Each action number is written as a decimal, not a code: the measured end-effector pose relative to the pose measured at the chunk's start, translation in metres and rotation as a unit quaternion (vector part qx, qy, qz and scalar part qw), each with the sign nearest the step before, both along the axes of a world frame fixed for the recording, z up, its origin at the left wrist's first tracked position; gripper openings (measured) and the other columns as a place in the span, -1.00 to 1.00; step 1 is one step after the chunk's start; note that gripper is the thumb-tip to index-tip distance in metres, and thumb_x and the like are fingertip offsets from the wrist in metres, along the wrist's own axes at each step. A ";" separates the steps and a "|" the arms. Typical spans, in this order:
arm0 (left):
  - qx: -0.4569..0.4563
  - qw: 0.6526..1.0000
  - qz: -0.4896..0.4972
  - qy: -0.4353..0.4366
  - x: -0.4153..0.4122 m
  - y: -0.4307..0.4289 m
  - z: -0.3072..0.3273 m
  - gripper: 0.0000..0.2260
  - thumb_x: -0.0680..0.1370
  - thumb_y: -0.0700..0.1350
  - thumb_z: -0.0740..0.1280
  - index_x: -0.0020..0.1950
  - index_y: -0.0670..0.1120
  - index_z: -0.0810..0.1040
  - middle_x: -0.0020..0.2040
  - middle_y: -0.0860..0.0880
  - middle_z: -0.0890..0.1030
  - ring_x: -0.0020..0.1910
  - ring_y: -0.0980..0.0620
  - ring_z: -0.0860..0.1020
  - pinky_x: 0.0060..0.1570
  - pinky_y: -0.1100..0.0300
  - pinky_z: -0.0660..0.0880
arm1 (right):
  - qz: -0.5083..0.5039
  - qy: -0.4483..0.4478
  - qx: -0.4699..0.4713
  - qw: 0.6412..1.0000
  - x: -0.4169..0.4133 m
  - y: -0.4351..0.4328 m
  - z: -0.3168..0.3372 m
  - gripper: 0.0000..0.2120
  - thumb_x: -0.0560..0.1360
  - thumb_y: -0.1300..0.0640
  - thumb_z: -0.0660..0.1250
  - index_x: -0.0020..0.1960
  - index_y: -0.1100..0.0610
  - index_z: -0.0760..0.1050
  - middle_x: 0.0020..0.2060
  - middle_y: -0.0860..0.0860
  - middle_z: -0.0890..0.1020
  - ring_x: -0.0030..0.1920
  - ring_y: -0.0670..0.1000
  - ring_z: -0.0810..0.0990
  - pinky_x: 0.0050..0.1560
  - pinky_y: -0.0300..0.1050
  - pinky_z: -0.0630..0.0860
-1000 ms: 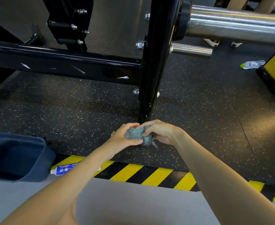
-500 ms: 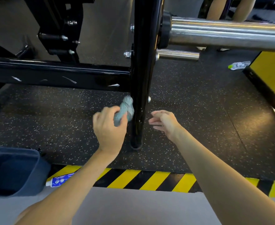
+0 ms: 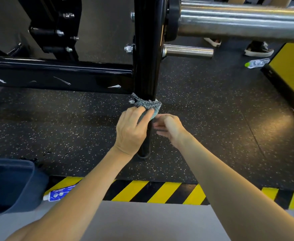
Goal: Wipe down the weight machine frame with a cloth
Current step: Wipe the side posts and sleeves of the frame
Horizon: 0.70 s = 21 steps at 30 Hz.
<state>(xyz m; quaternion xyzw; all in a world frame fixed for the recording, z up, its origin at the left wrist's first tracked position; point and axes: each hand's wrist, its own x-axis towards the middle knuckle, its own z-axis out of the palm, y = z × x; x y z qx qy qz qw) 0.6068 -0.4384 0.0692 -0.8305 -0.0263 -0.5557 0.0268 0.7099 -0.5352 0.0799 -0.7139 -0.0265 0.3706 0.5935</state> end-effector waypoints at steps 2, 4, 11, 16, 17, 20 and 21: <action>-0.006 0.999 0.002 0.034 -0.001 0.001 -0.011 -0.92 0.55 -0.26 0.38 0.01 -0.23 0.64 -0.08 -0.13 0.56 -0.17 -0.07 0.51 -0.21 0.11 0.51 | -0.004 0.006 0.012 1.000 0.002 0.003 -0.001 -0.72 0.52 0.30 0.17 0.10 0.14 0.59 -0.13 0.09 0.64 -0.06 0.03 0.62 -0.07 -0.13 0.57; 0.001 0.990 0.001 0.140 -0.008 -0.003 -0.038 -0.89 0.50 -0.25 0.43 0.01 -0.20 0.63 -0.13 -0.11 0.59 -0.15 -0.05 0.49 -0.20 0.11 0.51 | -0.010 0.020 0.032 0.999 0.003 0.004 -0.002 -0.71 0.52 0.34 0.18 0.12 0.14 0.58 -0.05 0.09 0.65 -0.02 0.05 0.62 -0.10 -0.13 0.57; -0.088 0.994 0.011 0.069 -0.002 -0.009 -0.018 -0.82 0.61 -0.21 0.28 -0.04 -0.26 0.65 -0.18 -0.14 0.59 -0.22 -0.03 0.50 -0.27 0.16 0.49 | -0.005 0.004 0.032 0.999 0.006 0.005 -0.012 -0.63 0.52 0.37 0.12 0.13 0.09 0.60 -0.01 0.07 0.67 -0.06 0.02 0.61 0.12 -0.05 0.53; -0.085 0.982 0.010 0.169 -0.011 -0.018 -0.048 -0.86 0.42 -0.33 0.46 -0.03 -0.23 0.63 -0.20 -0.10 0.54 -0.20 0.00 0.43 -0.34 0.08 0.51 | 0.009 -0.008 0.040 0.999 0.001 -0.001 -0.011 -0.53 0.49 0.47 0.03 0.20 0.23 0.58 0.05 0.15 0.66 0.10 0.13 0.63 0.22 0.00 0.52; -0.095 0.981 0.009 0.167 -0.010 -0.018 -0.043 -0.84 0.41 -0.34 0.47 -0.03 -0.24 0.63 -0.21 -0.11 0.54 -0.21 0.00 0.44 -0.34 0.09 0.51 | 0.010 -0.009 0.033 0.999 0.001 -0.002 -0.009 -0.53 0.49 0.48 0.01 0.18 0.21 0.59 0.06 0.14 0.66 0.11 0.12 0.63 0.23 0.00 0.51; -0.130 0.989 0.006 0.072 0.000 -0.016 -0.006 -0.88 0.55 -0.26 0.34 -0.03 -0.29 0.63 -0.21 -0.16 0.57 -0.26 -0.05 0.50 -0.33 0.15 0.48 | 0.022 -0.003 0.014 1.000 0.003 -0.002 -0.007 -0.57 0.53 0.42 0.04 0.00 0.07 0.61 0.03 0.06 0.67 0.08 0.05 0.64 0.24 -0.02 0.49; -0.138 0.989 0.009 0.049 0.004 -0.017 0.000 -0.85 0.58 -0.25 0.31 -0.02 -0.30 0.63 -0.21 -0.17 0.57 -0.27 -0.05 0.51 -0.31 0.17 0.47 | 0.017 -0.001 0.010 1.000 0.004 -0.001 -0.006 -0.59 0.53 0.41 0.06 -0.06 0.04 0.60 -0.01 0.05 0.67 0.05 0.04 0.65 0.24 -0.02 0.49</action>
